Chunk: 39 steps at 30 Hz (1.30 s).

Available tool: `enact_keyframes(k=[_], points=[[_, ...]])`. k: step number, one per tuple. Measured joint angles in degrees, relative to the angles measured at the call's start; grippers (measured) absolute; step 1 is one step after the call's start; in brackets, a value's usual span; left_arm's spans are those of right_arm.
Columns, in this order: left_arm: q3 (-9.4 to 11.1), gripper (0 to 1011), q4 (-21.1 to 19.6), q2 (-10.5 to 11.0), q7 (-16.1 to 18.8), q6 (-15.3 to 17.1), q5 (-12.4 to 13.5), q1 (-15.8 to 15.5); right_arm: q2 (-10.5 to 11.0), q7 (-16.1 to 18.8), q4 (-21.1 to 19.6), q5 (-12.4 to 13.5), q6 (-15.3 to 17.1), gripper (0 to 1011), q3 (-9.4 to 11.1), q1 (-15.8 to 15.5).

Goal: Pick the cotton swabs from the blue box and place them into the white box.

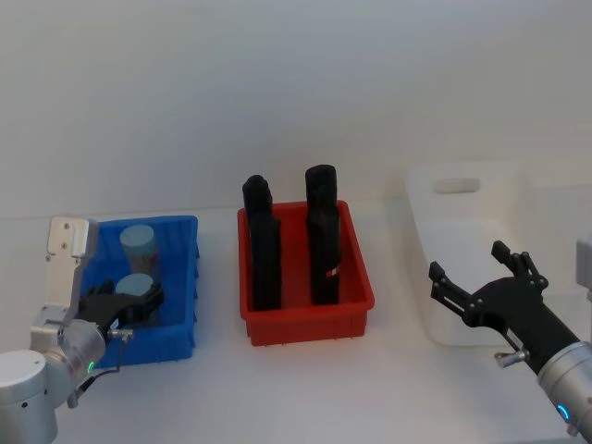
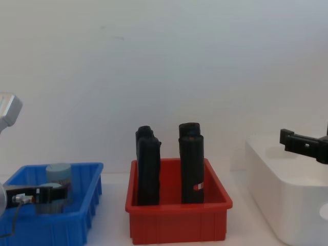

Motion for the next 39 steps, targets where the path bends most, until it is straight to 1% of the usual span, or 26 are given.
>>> enact_keyframes(k=[3,4,6,7,8,15,22,25,26,32,36,37,39], points=[[-0.03,816,0.29,-0.10,-0.07,-0.12,-0.04,-0.14,0.00,0.00,0.00,0.00,0.00,1001,0.00,0.00],[-0.05,763,0.38,-0.14,-0.08,-0.17,-0.04,-0.17,0.00,0.00,0.00,0.00,0.00,1001,0.00,0.00],[-0.08,730,0.41,-0.16,-0.08,-0.19,-0.04,-0.21,0.00,0.00,0.00,0.00,0.00,1001,0.00,0.00],[-0.12,679,0.41,-0.17,-0.08,-0.19,-0.04,-0.21,0.00,0.00,0.00,0.00,0.00,1001,0.00,0.00],[-0.13,669,0.41,-0.17,-0.08,-0.20,-0.04,-0.21,0.00,0.00,0.00,0.00,0.00,1001,0.00,0.00],[-0.29,663,-0.75,-0.03,-0.08,-0.13,0.41,0.06,0.00,0.00,0.00,0.00,0.00,1001,0.00,0.00],[-0.46,663,-3.82,0.46,-0.95,0.31,1.39,0.61,0.00,0.00,0.00,0.00,0.00,1001,0.00,0.00],[-0.56,663,-6.32,0.84,-1.91,0.71,2.15,0.93,0.00,0.00,0.00,0.00,0.00,1002,0.00,0.00],[-0.56,663,-6.32,0.84,-1.91,0.71,2.15,0.93,0.00,0.00,0.00,0.00,0.00,1001,0.00,0.00],[-0.58,663,-10.93,1.43,-4.28,2.07,3.59,1.18,0.00,0.00,0.00,0.00,0.00,1002,0.00,0.00],[-0.55,663,-14.12,1.74,-6.33,3.85,4.63,1.14,0.00,0.00,0.00,0.00,0.00,1002,0.00,0.00],[-0.50,663,-15.30,1.85,-7.18,4.79,5.03,1.02,0.00,0.00,0.00,0.00,0.00,1002,0.00,0.00],[-0.44,663,-16.30,1.91,-7.88,5.65,5.32,0.89,0.00,0.00,0.00,0.00,0.00,1002,0.00,0.00]])
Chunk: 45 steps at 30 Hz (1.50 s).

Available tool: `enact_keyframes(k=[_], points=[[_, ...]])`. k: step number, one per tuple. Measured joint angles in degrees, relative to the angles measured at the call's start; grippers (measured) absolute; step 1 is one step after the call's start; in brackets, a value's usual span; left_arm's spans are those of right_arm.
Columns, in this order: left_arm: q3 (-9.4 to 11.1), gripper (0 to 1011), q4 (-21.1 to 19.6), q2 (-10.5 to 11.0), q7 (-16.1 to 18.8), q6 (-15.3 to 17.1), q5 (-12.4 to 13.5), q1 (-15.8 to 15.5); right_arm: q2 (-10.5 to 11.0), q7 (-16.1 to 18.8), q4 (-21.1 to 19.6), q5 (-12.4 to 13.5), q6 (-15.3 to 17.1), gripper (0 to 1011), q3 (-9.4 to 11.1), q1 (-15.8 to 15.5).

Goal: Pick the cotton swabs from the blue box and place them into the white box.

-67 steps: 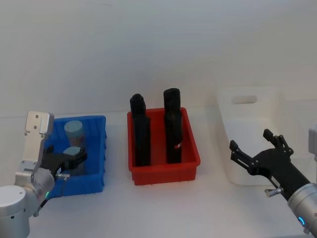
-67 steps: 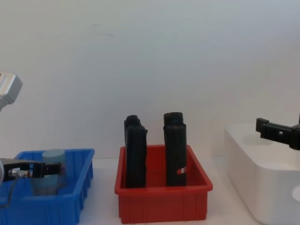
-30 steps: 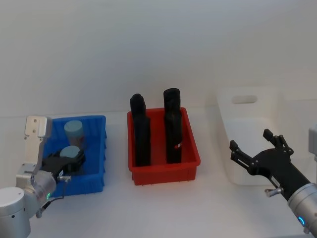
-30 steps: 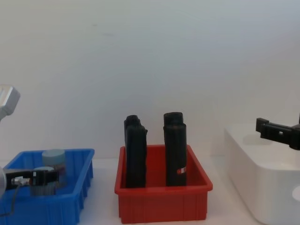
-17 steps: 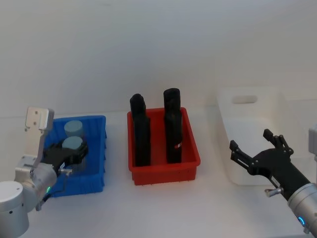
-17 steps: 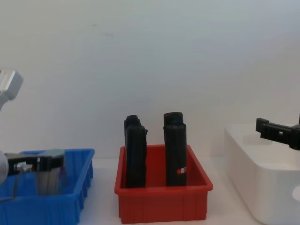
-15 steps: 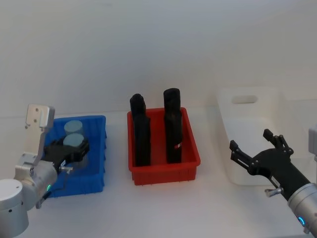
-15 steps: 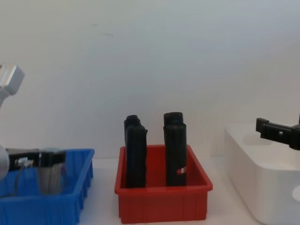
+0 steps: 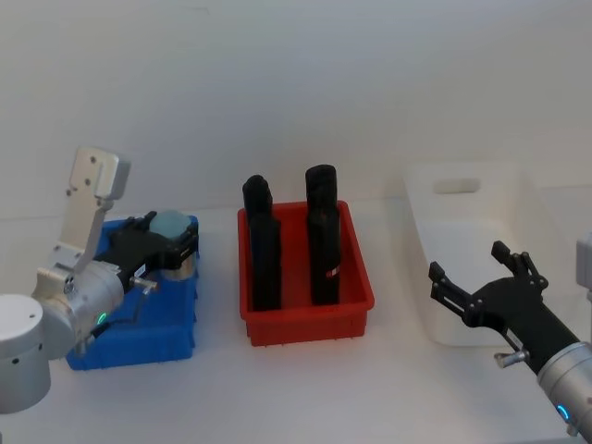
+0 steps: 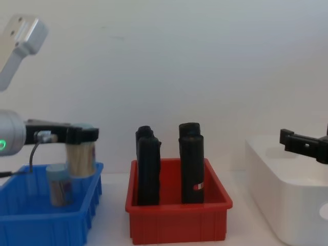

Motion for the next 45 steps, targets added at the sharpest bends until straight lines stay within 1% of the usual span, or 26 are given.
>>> enact_keyframes(k=[5,8,11,12,18,21,25,31,37,45], points=[[0.15,663,-2.79,0.18,-2.24,3.38,0.70,-0.50,0.00,0.00,0.00,0.00,0.00,1001,0.00,0.00],[0.24,663,-4.84,0.33,-4.18,6.10,0.90,-0.87,0.00,0.00,0.00,0.00,0.00,1001,0.00,0.00],[0.26,663,-5.96,0.44,-5.23,7.54,0.90,-1.06,0.00,0.00,0.00,0.00,0.00,1002,0.00,0.00],[0.27,663,-6.77,0.54,-6.09,8.48,0.89,-1.20,0.00,0.00,0.00,0.00,0.00,1002,0.00,0.00],[0.27,663,-9.04,0.89,-8.80,10.88,0.44,-1.58,0.00,0.00,0.00,0.00,0.00,1001,0.00,0.00],[0.26,663,-10.51,1.15,-11.05,12.25,-0.34,-1.79,0.00,0.00,0.00,0.00,0.00,1002,0.00,0.00],[0.23,663,-11.76,1.40,-13.29,13.29,-1.35,-1.95,0.00,0.00,0.00,0.00,0.00,1001,0.00,0.00],[0.20,663,-13.57,1.67,-15.74,14.55,-2.75,-2.10,0.00,0.00,0.00,0.00,0.00,1002,0.00,0.00],[0.17,663,-14.69,1.84,-17.24,15.31,-3.66,-2.18,0.00,0.00,0.00,0.00,0.00,1001,0.00,0.00],[0.16,663,-15.51,1.98,-18.32,15.90,-4.33,-2.22,0.00,0.02,0.00,0.00,0.00,1001,0.01,0.00]])
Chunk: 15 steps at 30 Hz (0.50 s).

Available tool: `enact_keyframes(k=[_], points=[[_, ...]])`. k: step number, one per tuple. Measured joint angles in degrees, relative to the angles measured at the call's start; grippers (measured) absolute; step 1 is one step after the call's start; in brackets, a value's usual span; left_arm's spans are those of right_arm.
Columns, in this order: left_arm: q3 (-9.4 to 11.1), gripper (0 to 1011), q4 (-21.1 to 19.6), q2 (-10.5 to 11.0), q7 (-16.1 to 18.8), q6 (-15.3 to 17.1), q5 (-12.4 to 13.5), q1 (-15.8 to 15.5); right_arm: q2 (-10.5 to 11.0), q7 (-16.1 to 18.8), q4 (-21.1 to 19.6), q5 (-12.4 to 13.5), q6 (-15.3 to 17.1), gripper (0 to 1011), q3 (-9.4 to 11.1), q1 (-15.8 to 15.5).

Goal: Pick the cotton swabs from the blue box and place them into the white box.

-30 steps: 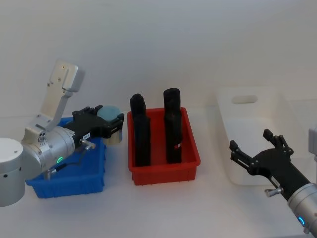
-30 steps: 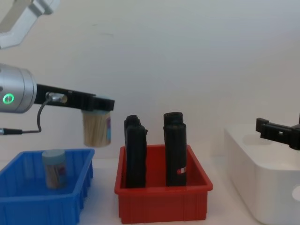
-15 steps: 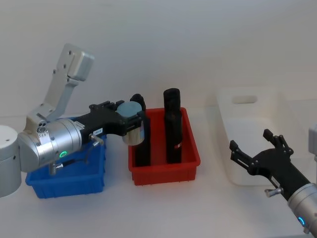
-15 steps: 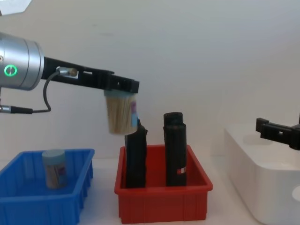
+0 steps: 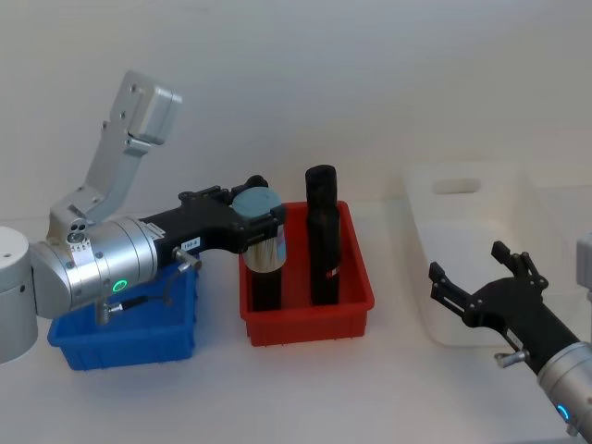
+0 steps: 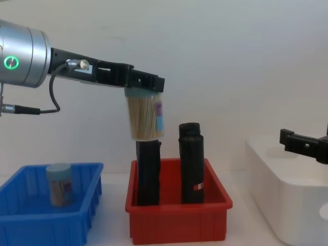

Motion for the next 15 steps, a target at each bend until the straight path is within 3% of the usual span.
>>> enact_keyframes(k=[9,15], points=[[0.00,663,-0.50,0.07,-0.68,0.37,-0.44,-0.04,0.24,2.22,-0.13,-0.22,0.07,1001,-0.03,0.05],[0.00,663,-0.64,0.10,-0.91,0.49,-0.55,-0.06,0.33,5.47,-0.16,-0.47,0.33,1001,-0.33,0.51]])
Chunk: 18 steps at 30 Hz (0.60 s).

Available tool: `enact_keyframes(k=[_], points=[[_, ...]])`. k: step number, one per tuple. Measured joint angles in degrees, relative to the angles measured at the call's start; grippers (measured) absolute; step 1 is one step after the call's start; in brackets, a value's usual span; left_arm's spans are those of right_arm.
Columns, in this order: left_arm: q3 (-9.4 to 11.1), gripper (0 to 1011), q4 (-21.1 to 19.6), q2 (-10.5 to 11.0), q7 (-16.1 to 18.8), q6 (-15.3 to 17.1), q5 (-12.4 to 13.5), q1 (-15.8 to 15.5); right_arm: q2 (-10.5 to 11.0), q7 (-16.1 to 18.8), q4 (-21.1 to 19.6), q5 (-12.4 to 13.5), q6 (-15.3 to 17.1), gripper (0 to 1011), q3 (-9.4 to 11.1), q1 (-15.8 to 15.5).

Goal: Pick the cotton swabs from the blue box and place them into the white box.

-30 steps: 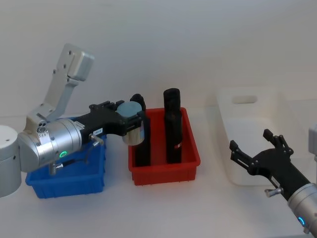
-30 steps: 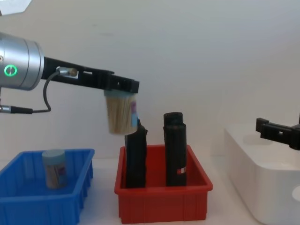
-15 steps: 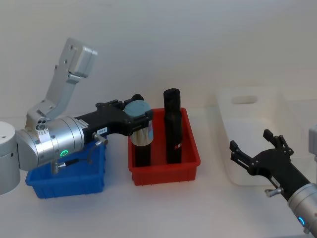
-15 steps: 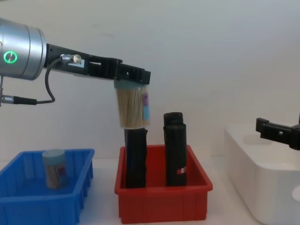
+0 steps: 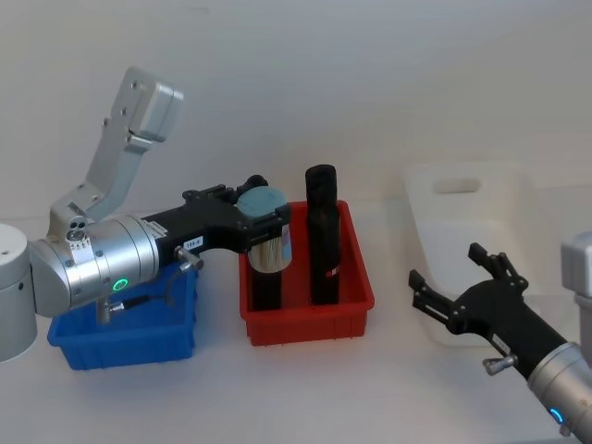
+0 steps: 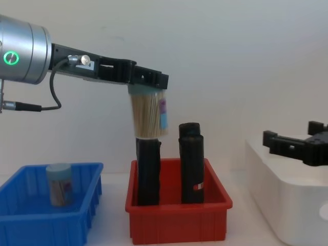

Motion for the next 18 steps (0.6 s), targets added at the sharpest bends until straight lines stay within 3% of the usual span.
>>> enact_keyframes(k=[7,18], points=[[0.00,663,-0.13,0.03,-0.18,0.08,-0.10,-0.01,-0.50,4.31,0.23,-0.69,0.63,1001,-0.72,1.13],[0.00,663,-0.23,0.04,-0.32,0.15,-0.16,-0.01,-3.03,11.69,1.65,-3.12,2.79,1001,-2.94,4.39]])
